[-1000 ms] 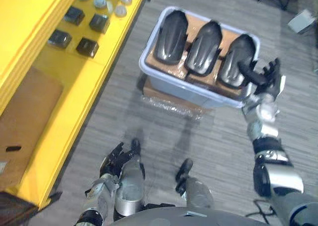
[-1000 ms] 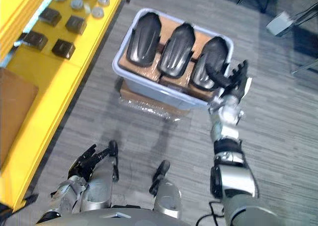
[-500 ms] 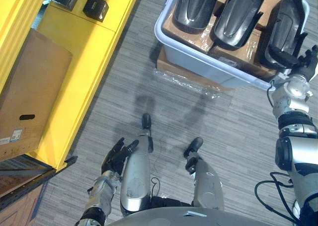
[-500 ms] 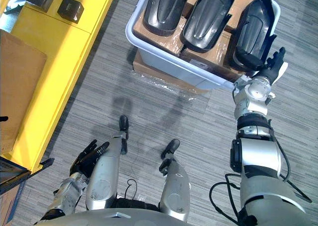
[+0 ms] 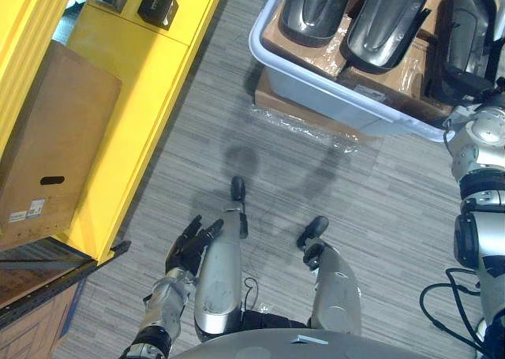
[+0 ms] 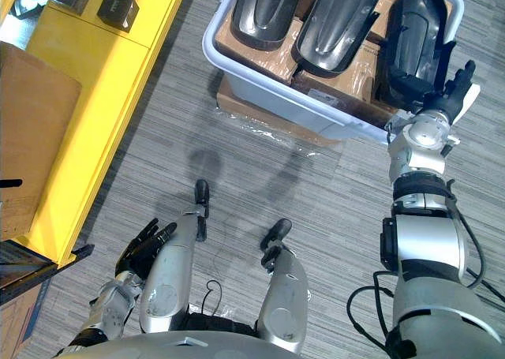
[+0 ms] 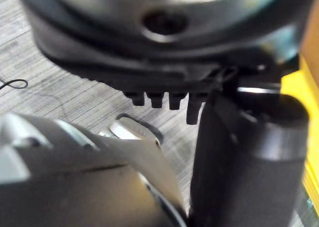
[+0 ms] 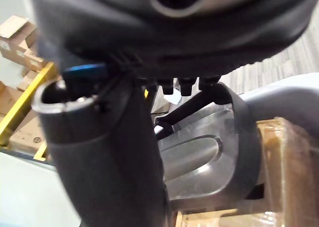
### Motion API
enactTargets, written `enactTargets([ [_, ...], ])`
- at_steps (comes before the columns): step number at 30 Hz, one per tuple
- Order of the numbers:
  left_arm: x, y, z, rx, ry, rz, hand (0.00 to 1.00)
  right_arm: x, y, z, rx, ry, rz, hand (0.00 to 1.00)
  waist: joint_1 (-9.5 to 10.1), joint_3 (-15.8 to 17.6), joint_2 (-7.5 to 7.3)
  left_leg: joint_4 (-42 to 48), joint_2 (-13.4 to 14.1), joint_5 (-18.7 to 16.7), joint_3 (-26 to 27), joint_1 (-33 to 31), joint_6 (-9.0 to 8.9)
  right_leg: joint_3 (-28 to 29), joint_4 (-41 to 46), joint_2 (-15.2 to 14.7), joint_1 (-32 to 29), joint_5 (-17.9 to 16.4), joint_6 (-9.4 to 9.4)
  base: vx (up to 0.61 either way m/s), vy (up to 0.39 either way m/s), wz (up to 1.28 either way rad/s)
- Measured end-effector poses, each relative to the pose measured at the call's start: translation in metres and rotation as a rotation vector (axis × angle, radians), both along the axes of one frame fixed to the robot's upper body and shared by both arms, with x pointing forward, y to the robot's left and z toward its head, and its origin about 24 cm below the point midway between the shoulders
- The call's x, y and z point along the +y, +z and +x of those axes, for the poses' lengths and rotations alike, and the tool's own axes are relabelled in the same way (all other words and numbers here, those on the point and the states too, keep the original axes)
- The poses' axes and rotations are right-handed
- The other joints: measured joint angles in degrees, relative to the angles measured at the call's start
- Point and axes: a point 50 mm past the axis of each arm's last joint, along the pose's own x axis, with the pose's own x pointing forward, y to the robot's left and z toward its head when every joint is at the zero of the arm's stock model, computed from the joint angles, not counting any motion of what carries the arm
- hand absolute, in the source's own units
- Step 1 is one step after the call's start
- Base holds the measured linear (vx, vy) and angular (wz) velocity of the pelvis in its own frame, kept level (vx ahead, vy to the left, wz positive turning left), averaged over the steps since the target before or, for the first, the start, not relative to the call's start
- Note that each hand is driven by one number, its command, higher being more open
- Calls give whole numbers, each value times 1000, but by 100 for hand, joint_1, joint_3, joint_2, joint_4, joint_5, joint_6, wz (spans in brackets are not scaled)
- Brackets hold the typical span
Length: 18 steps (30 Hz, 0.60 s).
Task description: Walk over and take three plastic housings, then place them on the shelf
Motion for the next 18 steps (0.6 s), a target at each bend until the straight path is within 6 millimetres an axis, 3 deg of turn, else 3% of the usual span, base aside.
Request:
enactTargets([
  [2,-2,0,0,-1,-8,2,100,10,20,3,-83,39,-84,100,0,12,87,22,11,4,-35,10,-5,-8,96,-1,-6,-65,-11,6,-43,4],
  [7,-1,0,-1,3,-6,7,100,26,55,3,-228,72,-190,100,27,12,92,24,31,-7,-71,106,-47,-19,187,4,27,-149,-45,-4,-40,3],
  [11,0,0,-1,5,-7,12,100,20,81,-8,-295,51,-278,100,25,16,84,25,32,-11,-73,163,-52,-33,148,11,112,-144,-39,0,0,0],
  [14,3,0,-4,10,-13,37,100,17,82,-10,-287,27,-296,100,-52,24,56,13,55,-33,-55,313,-76,-26,39,60,286,-136,-32,7,-6,-5],
  [18,8,0,-7,15,-1,49,100,5,64,-12,-182,-4,-268,100,-91,40,-48,-25,147,-53,-13,405,-108,3,-127,190,396,-97,-12,10,-19,-9],
])
